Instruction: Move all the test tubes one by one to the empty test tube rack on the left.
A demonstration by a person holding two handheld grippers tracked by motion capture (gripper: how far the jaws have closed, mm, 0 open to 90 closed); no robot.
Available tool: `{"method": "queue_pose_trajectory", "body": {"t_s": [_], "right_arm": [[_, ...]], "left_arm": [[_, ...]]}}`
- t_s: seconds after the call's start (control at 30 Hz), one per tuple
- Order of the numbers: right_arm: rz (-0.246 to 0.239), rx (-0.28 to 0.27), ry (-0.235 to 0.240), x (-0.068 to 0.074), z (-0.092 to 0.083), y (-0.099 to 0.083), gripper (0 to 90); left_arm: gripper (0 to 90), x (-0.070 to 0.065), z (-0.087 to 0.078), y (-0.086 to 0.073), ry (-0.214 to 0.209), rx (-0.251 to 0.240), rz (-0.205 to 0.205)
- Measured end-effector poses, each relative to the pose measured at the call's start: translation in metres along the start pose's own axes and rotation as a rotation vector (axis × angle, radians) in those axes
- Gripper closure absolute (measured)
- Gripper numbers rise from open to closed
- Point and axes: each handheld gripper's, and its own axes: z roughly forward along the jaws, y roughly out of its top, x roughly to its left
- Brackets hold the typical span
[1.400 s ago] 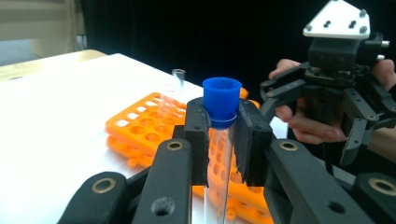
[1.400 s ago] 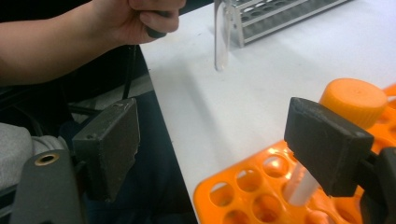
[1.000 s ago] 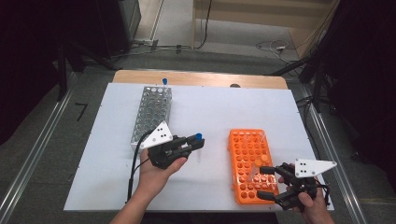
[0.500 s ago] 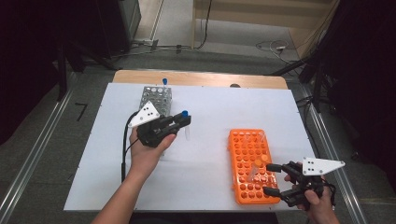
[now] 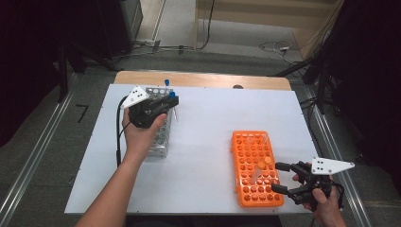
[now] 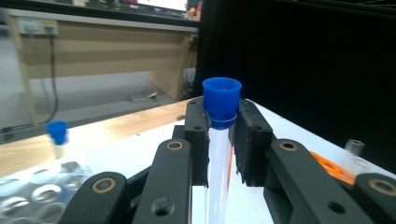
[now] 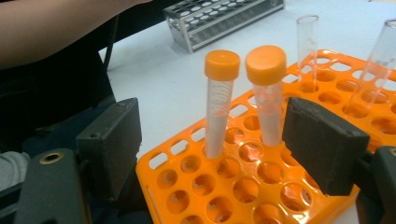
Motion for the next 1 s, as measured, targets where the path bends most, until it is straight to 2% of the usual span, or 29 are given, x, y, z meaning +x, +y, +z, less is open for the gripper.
{"method": "queue_pose_trajectory", "body": {"t_s": [0.07, 0.27, 0.6, 0.67, 0.87, 1.0], "right_arm": [[0.006, -0.003, -0.004, -0.002, -0.001, -0.001, 18.0], [0.015, -0.010, -0.019, -0.006, -0.002, -0.004, 18.0], [0.031, -0.018, -0.038, -0.011, -0.005, -0.007, 17.9], [0.039, -0.021, -0.043, -0.012, -0.005, -0.008, 17.9], [0.044, -0.026, -0.048, -0.014, -0.006, -0.009, 17.9], [0.047, -0.025, -0.052, -0.014, -0.006, -0.010, 17.6]], "left_arm": [[77.0, 0.007, 0.002, 0.001, 0.017, -0.006, -0.016], [77.0, 0.022, 0.011, 0.005, 0.069, -0.015, -0.012], [77.0, 0.045, 0.032, 0.008, 0.192, -0.022, -0.006], [77.0, 0.050, 0.036, 0.008, 0.212, -0.027, -0.019], [77.0, 0.063, 0.048, 0.004, 0.252, -0.040, -0.053], [77.1, 0.067, 0.055, 0.002, 0.276, -0.036, -0.049]]}}
